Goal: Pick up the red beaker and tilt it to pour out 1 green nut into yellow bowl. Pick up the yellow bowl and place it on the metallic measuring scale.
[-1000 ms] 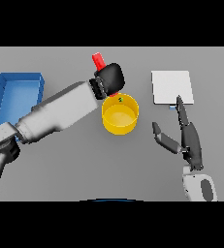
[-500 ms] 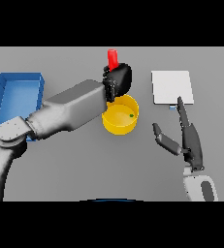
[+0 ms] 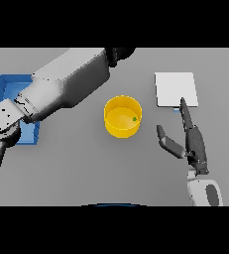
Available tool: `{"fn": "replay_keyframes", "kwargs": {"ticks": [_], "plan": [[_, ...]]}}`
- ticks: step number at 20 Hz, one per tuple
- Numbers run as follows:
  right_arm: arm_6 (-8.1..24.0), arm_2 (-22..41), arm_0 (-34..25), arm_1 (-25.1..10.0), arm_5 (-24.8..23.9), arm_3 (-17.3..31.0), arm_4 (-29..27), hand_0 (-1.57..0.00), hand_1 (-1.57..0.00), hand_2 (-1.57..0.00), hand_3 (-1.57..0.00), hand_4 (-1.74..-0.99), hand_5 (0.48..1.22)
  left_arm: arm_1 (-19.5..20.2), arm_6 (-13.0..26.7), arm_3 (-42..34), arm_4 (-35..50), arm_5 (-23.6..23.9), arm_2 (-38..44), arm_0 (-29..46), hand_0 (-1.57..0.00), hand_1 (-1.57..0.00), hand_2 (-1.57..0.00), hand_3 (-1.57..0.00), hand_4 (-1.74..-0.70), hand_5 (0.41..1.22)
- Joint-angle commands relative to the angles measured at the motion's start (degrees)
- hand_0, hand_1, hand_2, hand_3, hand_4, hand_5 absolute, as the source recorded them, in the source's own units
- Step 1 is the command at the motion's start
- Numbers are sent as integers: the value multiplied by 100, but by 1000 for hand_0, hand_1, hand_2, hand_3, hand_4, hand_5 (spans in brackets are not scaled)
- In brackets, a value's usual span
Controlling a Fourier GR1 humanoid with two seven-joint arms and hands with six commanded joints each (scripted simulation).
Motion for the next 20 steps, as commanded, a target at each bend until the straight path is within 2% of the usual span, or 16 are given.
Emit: {"fn": "replay_keyframes", "kwargs": {"ticks": [1, 2, 4, 6, 7, 10, 13, 15, 17, 20], "plan": [[-38, 50, 30, 29, -35, -3, 74, 1, 1, 1, 1, -1160, 660, 70, 19, 213, 67, 193, 92, -124, -1571, -1571, -1571, -1179, -1731, 1221], [-47, 40, 53, -14, 16, -19, 44, 1, 1, 1, 1, -1160, 663, 159, 198, 452, 199, 264, 266, -269, -1571, -1571, -1571, -1257, -1726, 1221], [-50, 26, 30, 59, 21, 78, -33, 1, 1, 1, 1, -1160, 661, 271, 230, 1009, 720, 363, 785, -545, -1571, -1571, -1571, -1370, -1727, 1221], [-65, 25, -40, 52, -33, 135, 27, 1, 1, 1, 1, -1152, 652, 391, 429, 1547, 1453, 407, 1468, -673, -1571, -1571, -1571, -1443, -1732, 1221], [25, 21, -112, 28, -107, 151, 129, 1, 1, 1, 1, -1146, 641, 491, 543, 1770, 1913, 378, 1880, -697, -1571, -1571, -1571, -1468, -1734, 1221], [53, 79, -175, 52, -184, 190, 264, 1, 1, 1, 1, -1142, 630, 924, 872, 2305, 3150, 517, 2922, -657, -1571, -1571, -1571, -1402, -1737, 1221], [-183, 22, -171, 119, 87, 232, -175, 1, 1, 1, 1, -1093, 623, 1346, 965, 2763, 4140, 801, 3637, -384, -1571, -1571, -1571, -1458, -1739, 1221], [-108, 7, -235, 94, 142, 238, -240, 1, 1, 1, 1, -1081, 631, 1574, 1043, 2953, 4712, 1068, 4002, -18, -1571, -1571, -1571, -1499, -1740, 1221], [-150, -21, -164, 23, 217, 193, -310, 1, 1, 1, 1, -1106, 642, 1743, 1163, 3095, 5177, 1369, 4266, 366, -1571, -1571, -1571, -1525, -1740, 1221], [-175, -13, -202, 11, 285, 219, -365, 1, 1, 1, 1, -1148, 663, 1856, 1713, 3320, 5774, 1755, 4589, 806, -1571, -1571, -1571, -1547, -1741, 1221]]}}
